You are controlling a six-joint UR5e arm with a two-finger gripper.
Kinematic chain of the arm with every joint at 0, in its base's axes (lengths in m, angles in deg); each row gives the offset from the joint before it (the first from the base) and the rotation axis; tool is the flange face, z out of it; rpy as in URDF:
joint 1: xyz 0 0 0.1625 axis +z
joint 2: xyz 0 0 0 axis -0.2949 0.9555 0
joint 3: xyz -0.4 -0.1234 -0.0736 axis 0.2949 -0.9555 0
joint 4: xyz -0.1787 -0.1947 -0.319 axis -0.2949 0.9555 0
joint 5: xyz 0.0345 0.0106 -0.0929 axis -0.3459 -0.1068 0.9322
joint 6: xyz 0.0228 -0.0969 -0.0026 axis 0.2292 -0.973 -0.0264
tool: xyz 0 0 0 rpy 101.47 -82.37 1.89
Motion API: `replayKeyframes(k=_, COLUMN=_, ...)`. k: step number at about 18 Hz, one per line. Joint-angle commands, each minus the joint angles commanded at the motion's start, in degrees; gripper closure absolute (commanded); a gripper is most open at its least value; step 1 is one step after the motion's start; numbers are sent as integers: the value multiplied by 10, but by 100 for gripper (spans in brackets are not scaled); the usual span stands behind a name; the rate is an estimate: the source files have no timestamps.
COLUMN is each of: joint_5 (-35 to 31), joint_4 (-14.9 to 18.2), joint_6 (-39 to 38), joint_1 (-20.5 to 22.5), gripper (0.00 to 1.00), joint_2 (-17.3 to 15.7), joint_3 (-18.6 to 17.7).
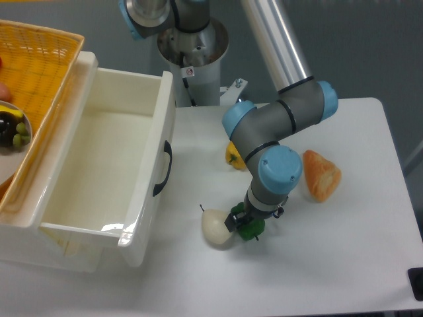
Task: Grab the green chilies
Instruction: 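Lower the gripper onto the green bell pepper and close on it, then lift the green bell pepper up off the table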
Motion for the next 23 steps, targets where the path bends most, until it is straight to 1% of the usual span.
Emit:
replayKeyframes(k=9, joint_5=-1, joint_4=0, joint_6=1, joint_1=0, gripper=0, joint_2=6, joint_3=2)
replayKeyframes(k=10, joint_5=-1, joint_4=0, joint_6=1, joint_1=0, gripper=3, joint_2=6, joint_3=1)
replayKeyframes(k=11, joint_5=-1, joint_4=0, joint_6=1, joint_1=0, gripper=6, joint_2=7, joint_3=1)
replayKeyframes(k=12, joint_5=-1, joint_4=0, joint_6=1, joint_1=0, gripper=22, joint_2=6, joint_3=1)
replayKeyframes(k=13, joint_5=-1, joint_4=0, joint_6=1, joint_1=0, gripper=33, joint_2=6, joint_3=1)
replayKeyframes(k=15, joint_5=-1, joint_4=0, joint_6=0, joint_1=0, gripper=48, joint_2=6, joint_3=1)
replayKeyframes(k=17, joint_5=-1, joint_4=0, joint_6=1, joint_1=0, gripper=52, joint_2=6, joint_3=1)
replayKeyframes(k=20, joint_5=0, joint_4=0, joint_6=1, joint_1=1, gripper=53, joint_2=4, joint_3=2)
replayKeyframes(k=21, joint_5=0, joint_4=0, joint_6=2, joint_1=0, gripper=56, joint_2=4, joint_3=3)
replayKeyframes(k=23, joint_5=0, joint_4=0, joint_6=3, joint_1=2, gripper=57, joint_2=0, joint_3=4)
